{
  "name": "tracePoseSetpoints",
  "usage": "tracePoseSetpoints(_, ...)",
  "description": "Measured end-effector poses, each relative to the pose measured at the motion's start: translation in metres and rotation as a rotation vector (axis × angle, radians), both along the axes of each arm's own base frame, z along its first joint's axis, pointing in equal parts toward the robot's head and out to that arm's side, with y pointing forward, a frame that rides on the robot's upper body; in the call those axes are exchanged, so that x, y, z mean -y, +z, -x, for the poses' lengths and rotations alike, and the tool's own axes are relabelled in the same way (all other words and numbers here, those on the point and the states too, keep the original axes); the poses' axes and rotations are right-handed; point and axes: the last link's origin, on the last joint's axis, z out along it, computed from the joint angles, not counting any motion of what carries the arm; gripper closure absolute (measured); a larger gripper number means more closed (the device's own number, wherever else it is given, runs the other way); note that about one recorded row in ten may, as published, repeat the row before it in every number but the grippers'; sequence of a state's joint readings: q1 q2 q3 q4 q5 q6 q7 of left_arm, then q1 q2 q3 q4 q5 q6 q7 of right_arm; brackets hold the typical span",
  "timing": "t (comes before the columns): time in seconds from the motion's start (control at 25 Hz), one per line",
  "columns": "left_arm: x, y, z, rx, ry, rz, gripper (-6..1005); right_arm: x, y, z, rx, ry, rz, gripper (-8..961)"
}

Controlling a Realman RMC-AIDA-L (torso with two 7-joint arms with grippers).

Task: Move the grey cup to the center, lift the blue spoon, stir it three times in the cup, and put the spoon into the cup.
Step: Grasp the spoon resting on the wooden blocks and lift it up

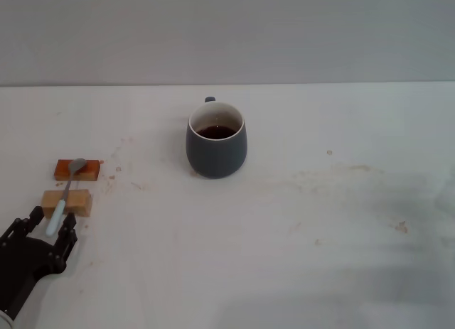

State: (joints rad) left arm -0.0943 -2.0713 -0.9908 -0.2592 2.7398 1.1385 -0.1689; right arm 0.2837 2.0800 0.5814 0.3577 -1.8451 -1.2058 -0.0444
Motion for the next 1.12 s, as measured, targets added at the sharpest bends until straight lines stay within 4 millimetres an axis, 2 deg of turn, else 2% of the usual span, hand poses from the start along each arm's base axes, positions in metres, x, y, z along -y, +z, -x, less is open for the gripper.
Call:
tracePoseSetpoints(0.08, -0.0005, -0.0001, -0.0001, -0.001, -0.001, 0.002, 457, -0.0001, -0.0001, 0.0003, -0.001, 0.001, 0.0, 955)
tracePoseSetpoints(0.88, -0.0029, 0.001, -0.0001, -0.005, -0.002, 0.0, 467, 0.0003, -0.0003, 0.0003, -0.003, 0.0, 0.0, 954)
tracePoseSetpoints(1.08, -0.0037, 0.0007, -0.0004, -0.007, -0.004, 0.003, 623, 0.0008, -0.0003, -0.0002, -0.002, -0.002, 0.0, 954)
tracePoseSetpoints(1.12, -0.0038, 0.0005, -0.0003, -0.008, -0.005, 0.004, 622, 0.0009, -0.0003, -0.0002, -0.002, -0.002, 0.0, 954)
